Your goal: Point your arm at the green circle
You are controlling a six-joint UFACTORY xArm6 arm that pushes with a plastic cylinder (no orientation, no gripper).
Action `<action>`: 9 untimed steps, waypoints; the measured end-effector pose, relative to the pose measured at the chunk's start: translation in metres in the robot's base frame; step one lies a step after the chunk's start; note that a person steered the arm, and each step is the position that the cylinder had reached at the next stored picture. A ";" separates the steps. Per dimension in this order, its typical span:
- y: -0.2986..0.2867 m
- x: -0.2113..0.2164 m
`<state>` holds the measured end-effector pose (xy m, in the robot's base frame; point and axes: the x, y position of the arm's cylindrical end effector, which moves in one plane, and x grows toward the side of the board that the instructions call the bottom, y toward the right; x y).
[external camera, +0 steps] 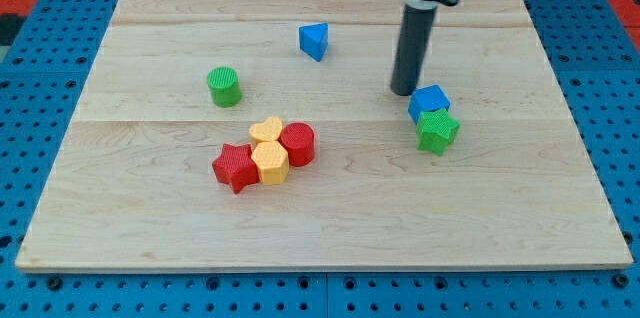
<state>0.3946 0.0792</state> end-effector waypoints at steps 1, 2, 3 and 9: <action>-0.069 -0.004; -0.132 -0.032; -0.179 -0.068; -0.249 -0.004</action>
<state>0.3906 -0.1696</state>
